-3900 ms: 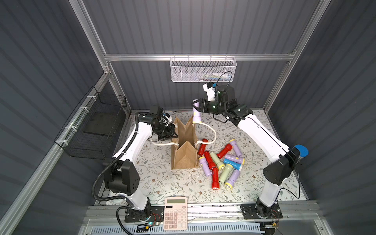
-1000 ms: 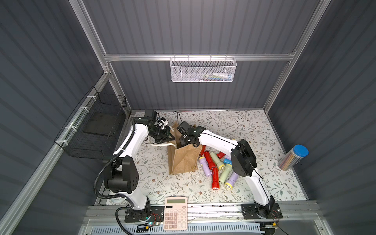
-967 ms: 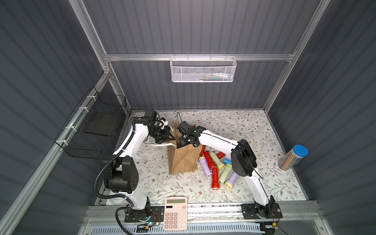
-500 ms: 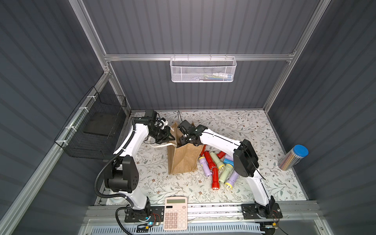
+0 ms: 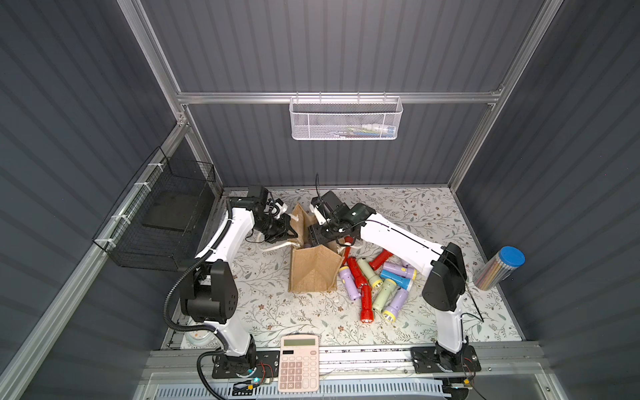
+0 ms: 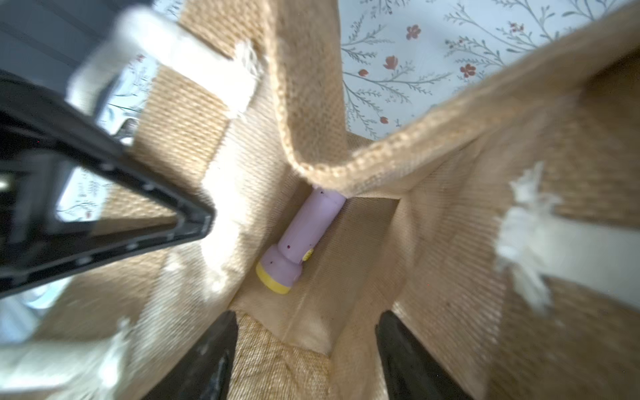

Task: Put the flashlights into the tote bags
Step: Place the flashlight in the canvas bag, then pick up the flashlight from the center of the board.

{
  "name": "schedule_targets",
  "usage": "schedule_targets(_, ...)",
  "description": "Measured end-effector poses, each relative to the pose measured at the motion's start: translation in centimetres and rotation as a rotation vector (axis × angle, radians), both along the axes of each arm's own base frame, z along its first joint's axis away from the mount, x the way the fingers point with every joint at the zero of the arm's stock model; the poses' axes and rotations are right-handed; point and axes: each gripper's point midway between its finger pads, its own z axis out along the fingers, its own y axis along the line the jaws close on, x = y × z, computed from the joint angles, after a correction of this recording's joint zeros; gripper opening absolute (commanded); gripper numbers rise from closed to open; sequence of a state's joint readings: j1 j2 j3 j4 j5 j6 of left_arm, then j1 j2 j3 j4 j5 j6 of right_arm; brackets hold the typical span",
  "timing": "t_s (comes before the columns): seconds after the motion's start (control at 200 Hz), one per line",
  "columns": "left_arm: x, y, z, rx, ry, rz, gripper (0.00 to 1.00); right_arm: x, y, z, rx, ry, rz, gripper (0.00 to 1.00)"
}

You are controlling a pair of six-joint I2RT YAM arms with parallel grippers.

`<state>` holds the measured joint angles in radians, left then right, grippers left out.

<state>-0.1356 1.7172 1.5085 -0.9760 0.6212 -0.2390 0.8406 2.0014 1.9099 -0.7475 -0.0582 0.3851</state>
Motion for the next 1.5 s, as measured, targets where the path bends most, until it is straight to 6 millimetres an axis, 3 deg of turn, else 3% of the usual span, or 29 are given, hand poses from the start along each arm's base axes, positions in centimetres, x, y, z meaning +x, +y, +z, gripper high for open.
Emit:
schedule_targets(0.25,0.4,0.5,0.0,0.026,-0.016,-0.006,0.0,-0.1,-1.5,1.7,0.088,0.024,0.009,0.66)
schedule_targets(0.45,0.7,0.7,0.3,0.027,-0.031,-0.01,0.0,-0.5,-4.0,5.8,0.179,-0.043,-0.026,0.68)
schedule_targets(0.605,0.6,0.7,0.2,0.03,-0.035,-0.022,0.0,-0.7,-6.8,9.2,0.292,-0.098,-0.081,0.68)
schedule_targets(0.715,0.6,0.7,0.2,0.033,-0.037,-0.033,0.0,-0.4,-10.3,9.9,0.362,-0.111,-0.179,0.68)
schedule_targets(0.85,0.6,0.7,0.2,0.035,-0.037,-0.039,0.0,-0.2,-15.9,7.6,0.391,-0.078,-0.355,0.68)
schedule_targets(0.94,0.6,0.7,0.2,0.034,-0.036,-0.039,0.0,0.0,-18.1,5.9,0.379,-0.052,-0.44,0.67)
schedule_targets(1.161,0.6,0.7,0.3,0.033,-0.031,-0.039,0.0,-0.6,-20.0,1.8,0.367,0.026,-0.543,0.57)
schedule_targets(1.366,0.6,0.6,0.3,0.031,-0.031,-0.039,0.0,-1.2,-22.8,-5.3,0.405,0.195,-0.708,0.5)
schedule_targets(1.501,0.6,0.6,0.3,0.032,-0.031,-0.039,0.0,-0.8,-22.1,-8.0,0.434,0.28,-0.732,0.52)
